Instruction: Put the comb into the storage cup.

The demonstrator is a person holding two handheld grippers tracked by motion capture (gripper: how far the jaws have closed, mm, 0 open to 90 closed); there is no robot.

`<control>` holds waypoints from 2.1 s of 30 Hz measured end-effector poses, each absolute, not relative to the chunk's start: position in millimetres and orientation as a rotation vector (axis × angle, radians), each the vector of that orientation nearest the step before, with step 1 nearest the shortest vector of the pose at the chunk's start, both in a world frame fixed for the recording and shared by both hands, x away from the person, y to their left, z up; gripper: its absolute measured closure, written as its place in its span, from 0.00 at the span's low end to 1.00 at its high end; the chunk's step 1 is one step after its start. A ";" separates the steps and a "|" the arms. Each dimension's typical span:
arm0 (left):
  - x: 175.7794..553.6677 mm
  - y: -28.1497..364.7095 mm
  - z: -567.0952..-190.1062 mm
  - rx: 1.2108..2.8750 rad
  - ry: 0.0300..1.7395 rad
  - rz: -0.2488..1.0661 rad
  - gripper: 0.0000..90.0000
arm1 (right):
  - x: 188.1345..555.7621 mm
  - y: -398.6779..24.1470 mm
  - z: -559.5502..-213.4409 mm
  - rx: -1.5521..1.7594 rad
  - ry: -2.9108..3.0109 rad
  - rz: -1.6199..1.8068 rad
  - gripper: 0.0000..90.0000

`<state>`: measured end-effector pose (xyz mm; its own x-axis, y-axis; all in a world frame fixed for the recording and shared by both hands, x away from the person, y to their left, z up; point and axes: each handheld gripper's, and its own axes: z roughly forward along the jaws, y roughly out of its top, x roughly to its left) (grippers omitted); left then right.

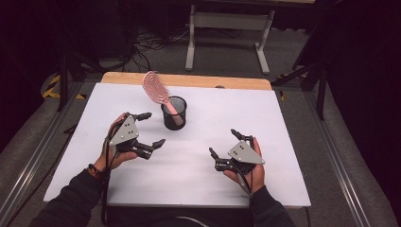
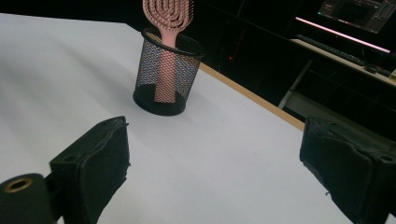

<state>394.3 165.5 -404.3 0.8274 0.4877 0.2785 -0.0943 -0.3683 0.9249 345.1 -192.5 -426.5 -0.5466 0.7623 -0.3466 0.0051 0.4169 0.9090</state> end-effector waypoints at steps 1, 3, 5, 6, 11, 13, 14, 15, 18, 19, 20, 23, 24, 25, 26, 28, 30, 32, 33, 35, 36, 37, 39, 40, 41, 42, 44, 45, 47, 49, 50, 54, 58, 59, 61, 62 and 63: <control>392.9 165.9 -405.7 1.862 0.297 0.636 0.05 | 344.9 -192.5 -426.5 0.655 1.874 1.198 0.10; 392.1 167.2 -408.2 1.873 0.291 0.644 0.05 | 344.6 -192.3 -426.4 0.655 1.869 1.200 0.10; 391.2 168.8 -410.6 1.878 0.293 0.640 0.05 | 344.2 -192.2 -426.3 0.654 1.868 1.198 0.10; 390.5 169.5 -411.8 1.882 0.300 0.638 0.05 | 344.1 -192.2 -426.4 0.654 1.869 1.198 0.10; 384.6 175.4 -414.8 1.892 0.289 0.646 0.05 | 341.5 -194.1 -427.8 0.654 1.872 1.192 0.10; 382.4 177.6 -416.3 1.893 0.297 0.636 0.05 | 340.1 -196.1 -428.3 0.658 1.873 1.192 0.10; 381.9 178.6 -416.8 1.896 0.296 0.644 0.05 | 339.3 -197.1 -428.5 0.659 1.872 1.191 0.10; 380.8 179.7 -417.8 1.898 0.302 0.646 0.05 | 338.8 -197.7 -428.5 0.661 1.871 1.191 0.10; 378.9 184.0 -420.3 1.907 0.308 0.657 0.05 | 337.1 -199.3 -428.8 0.661 1.871 1.190 0.10; 378.0 185.8 -421.8 1.907 0.318 0.654 0.05 | 336.6 -199.6 -429.1 0.661 1.872 1.192 0.10; 377.3 187.7 -422.7 1.912 0.320 0.660 0.05 | 336.1 -199.9 -429.4 0.660 1.876 1.189 0.10; 374.9 192.2 -425.7 1.916 0.335 0.660 0.05 | 335.1 -200.7 -430.1 0.659 1.879 1.187 0.10; 374.1 194.6 -426.8 1.918 0.336 0.671 0.05 | 334.7 -201.0 -430.2 0.660 1.878 1.185 0.10; 373.5 195.7 -427.8 1.920 0.341 0.673 0.05 | 334.0 -201.7 -430.1 0.658 1.878 1.181 0.10; 372.9 196.9 -428.7 1.920 0.345 0.675 0.05 | 333.6 -202.2 -430.1 0.658 1.878 1.180 0.10; 371.7 199.8 -430.3 1.922 0.353 0.679 0.05 | 332.4 -204.1 -430.1 0.663 1.876 1.181 0.10; 369.3 204.7 -433.6 1.926 0.366 0.690 0.05 | 331.5 -205.8 -430.3 0.664 1.875 1.182 0.10; 367.8 207.8 -435.6 1.927 0.380 0.695 0.05 | 330.6 -207.0 -430.7 0.665 1.875 1.180 0.10; 366.6 210.4 -437.1 1.926 0.390 0.705 0.05 | 330.3 -207.7 -431.0 0.664 1.876 1.179 0.10; 365.8 212.6 -438.2 1.926 0.398 0.708 0.05 | 329.8 -208.5 -431.4 0.667 1.876 1.178 0.10; 365.0 216.9 -440.4 1.928 0.408 0.706 0.05 | 329.4 -209.2 -431.6 0.669 1.877 1.177 0.10; 364.0 218.9 -441.8 1.932 0.417 0.702 0.05 | 328.8 -210.4 -432.0 0.671 1.877 1.175 0.10; 363.1 223.5 -444.0 1.932 0.427 0.714 0.05 | 328.2 -212.0 -432.4 0.674 1.877 1.177 0.10; 362.2 226.0 -446.2 1.927 0.445 0.698 0.05 | 327.8 -212.5 -432.6 0.676 1.877 1.175 0.10; 361.7 228.5 -447.5 1.933 0.452 0.697 0.05 | 327.3 -213.3 -433.0 0.677 1.876 1.171 0.10; 361.0 230.3 -449.2 1.930 0.458 0.695 0.05 | 327.0 -213.9 -433.3 0.678 1.876 1.170 0.10; 359.5 233.5 -451.6 1.940 0.462 0.700 0.04 | 326.3 -215.0 -434.0 0.680 1.877 1.168 0.09; 358.2 234.9 -452.6 1.938 0.473 0.701 0.04 | 325.8 -215.7 -434.2 0.684 1.881 1.168 0.09; 357.2 238.8 -453.8 1.934 0.480 0.706 0.04 | 325.2 -216.9 -434.8 0.682 1.881 1.163 0.09; 355.7 241.6 -456.0 1.924 0.496 0.692 0.05 | 324.5 -218.9 -435.3 0.685 1.883 1.169 0.09; 354.8 242.6 -457.4 1.922 0.501 0.687 0.05 | 324.2 -219.5 -435.4 0.685 1.882 1.167 0.09; 350.7 244.6 -462.0 1.921 0.516 0.698 0.05 | 322.9 -222.7 -435.9 0.690 1.879 1.161 0.08; 348.2 247.3 -463.6 1.923 0.525 0.695 0.05 | 321.7 -224.6 -436.9 0.693 1.882 1.152 0.08; 347.5 247.4 -464.7 1.917 0.533 0.689 0.05 | 321.4 -224.6 -437.2 0.689 1.880 1.149 0.08; 346.5 248.4 -465.5 1.926 0.532 0.690 0.05 | 320.9 -224.8 -437.8 0.684 1.884 1.142 0.08; 345.8 248.8 -466.4 1.924 0.540 0.687 0.05 | 320.6 -224.9 -438.2 0.683 1.885 1.139 0.08; 345.6 249.9 -466.9 1.925 0.543 0.691 0.05 | 320.5 -225.0 -438.5 0.681 1.885 1.136 0.08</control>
